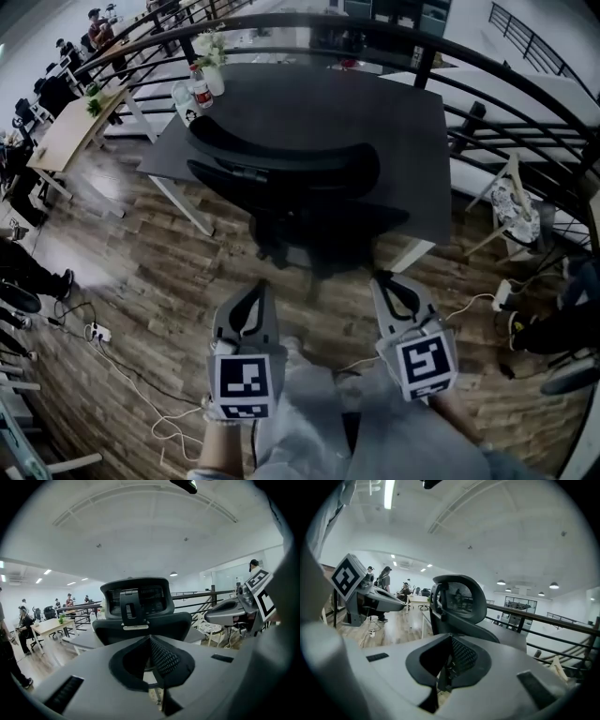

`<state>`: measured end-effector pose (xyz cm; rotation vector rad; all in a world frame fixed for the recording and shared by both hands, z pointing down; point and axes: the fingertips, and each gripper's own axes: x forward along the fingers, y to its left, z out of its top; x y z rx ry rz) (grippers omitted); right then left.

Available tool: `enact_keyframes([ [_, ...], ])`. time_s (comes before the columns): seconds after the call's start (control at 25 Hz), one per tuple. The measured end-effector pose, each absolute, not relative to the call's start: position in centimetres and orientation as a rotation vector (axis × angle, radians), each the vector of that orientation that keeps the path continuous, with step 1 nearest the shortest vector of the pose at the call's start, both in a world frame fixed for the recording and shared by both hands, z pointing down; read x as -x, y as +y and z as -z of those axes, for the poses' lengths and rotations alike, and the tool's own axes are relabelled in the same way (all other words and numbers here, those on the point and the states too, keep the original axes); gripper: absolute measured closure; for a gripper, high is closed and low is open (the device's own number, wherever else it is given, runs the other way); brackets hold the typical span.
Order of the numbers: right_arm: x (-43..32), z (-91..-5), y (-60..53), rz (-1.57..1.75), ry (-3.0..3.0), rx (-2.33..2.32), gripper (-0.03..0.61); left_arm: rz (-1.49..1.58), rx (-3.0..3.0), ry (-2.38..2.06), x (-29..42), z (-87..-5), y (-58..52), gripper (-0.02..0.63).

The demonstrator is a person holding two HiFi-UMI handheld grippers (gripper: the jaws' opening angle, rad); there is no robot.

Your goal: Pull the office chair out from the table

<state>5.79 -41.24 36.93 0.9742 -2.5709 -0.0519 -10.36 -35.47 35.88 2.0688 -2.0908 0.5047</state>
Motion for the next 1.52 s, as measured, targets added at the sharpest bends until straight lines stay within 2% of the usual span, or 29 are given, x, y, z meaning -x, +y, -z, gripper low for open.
enact_keyframes([
  [0.24,-4.0,-36.0,-44.6,0.116,-2.472,-1.155,0.569,-0.508,-2.148,-2.020,14.8,-35.5,-38.3,0.603],
  [0.32,-4.0,-35.8,-45.6,0.156,-2.425,-1.206,0.541,-0.509,-2.181,-1.992,15.9,-35.4,-39.1,0.603],
  [0.44,-4.1,-35.7,-47.0,0.219,-2.347,-1.260,0.540,-0.517,-2.225,-1.954,17.5,-35.3,-40.5,0.603],
  [0.6,-3.6,-36.2,-48.5,0.320,-2.233,-1.283,0.450,-0.525,-2.264,-1.906,19.4,-35.5,-42.1,0.603],
  [0.76,-3.9,-37.7,-49.8,0.445,-2.036,-1.230,0.390,-0.550,-2.315,-1.867,20.9,-36.0,-43.7,0.603],
  [1.08,-2.9,-39.6,-52.2,0.652,-1.825,-1.077,0.364,-0.662,-2.461,-1.879,24.1,-36.2,-46.6,0.601],
  [1.16,-2.9,-39.6,-52.1,0.645,-1.821,-1.063,0.364,-0.764,-2.511,-1.921,25.3,-36.0,-47.1,0.598],
  [1.44,-3.0,-40.2,-52.4,0.695,-1.745,-0.969,0.360,-1.431,-2.663,-2.005,29.2,-37.4,-49.4,0.458],
  [1.52,-3.1,-40.3,-52.5,0.713,-1.718,-0.939,0.360,-1.637,-2.663,-1.992,30.0,-38.0,-50.3,0.443],
])
